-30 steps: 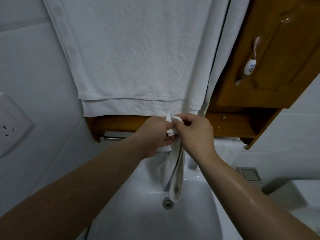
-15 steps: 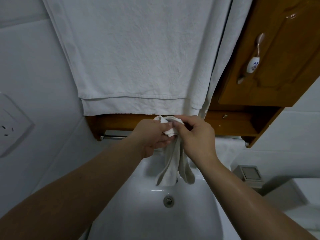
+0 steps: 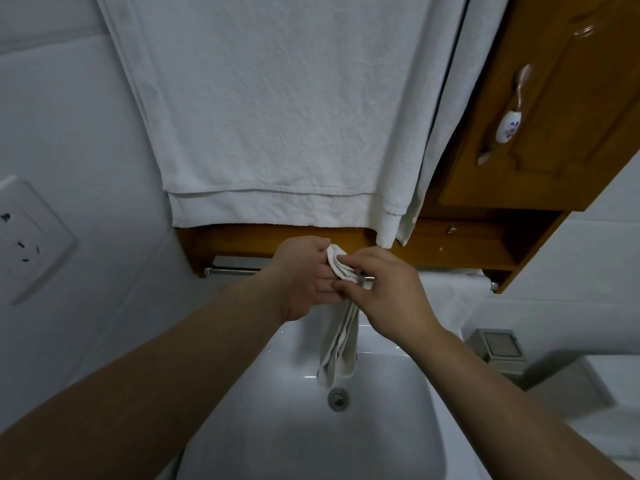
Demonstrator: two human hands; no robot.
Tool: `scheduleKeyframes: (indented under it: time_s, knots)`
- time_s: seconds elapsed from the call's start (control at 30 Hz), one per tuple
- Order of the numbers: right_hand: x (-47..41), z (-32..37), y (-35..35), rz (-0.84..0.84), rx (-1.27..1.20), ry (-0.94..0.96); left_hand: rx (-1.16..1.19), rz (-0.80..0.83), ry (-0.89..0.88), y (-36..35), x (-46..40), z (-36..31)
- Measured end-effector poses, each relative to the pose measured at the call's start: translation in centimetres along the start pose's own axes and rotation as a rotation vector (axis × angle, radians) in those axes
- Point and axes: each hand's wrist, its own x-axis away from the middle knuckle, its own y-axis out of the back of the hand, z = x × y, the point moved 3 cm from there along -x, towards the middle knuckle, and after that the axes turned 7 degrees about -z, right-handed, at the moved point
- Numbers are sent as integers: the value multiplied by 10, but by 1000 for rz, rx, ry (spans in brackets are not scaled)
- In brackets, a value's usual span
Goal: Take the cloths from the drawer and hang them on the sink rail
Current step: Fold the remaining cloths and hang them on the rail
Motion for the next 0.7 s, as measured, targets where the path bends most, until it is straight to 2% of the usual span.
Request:
scheduleKeyframes:
  time_s: [0.1,0.27,0.4,0.7]
  knots:
    - [0,-4,2,-40,-54,-51,-19,31,5,-1,2,-1]
    - [-6,-8,13,5,-434,-364,-55,21,-53,-1,5,5]
    - [-9,-7,21,-6,-505,-357,-32,77,-105,0,4,8]
    - [-6,-6,20,-69,-525,-327,107,-32,-58,5,1,11]
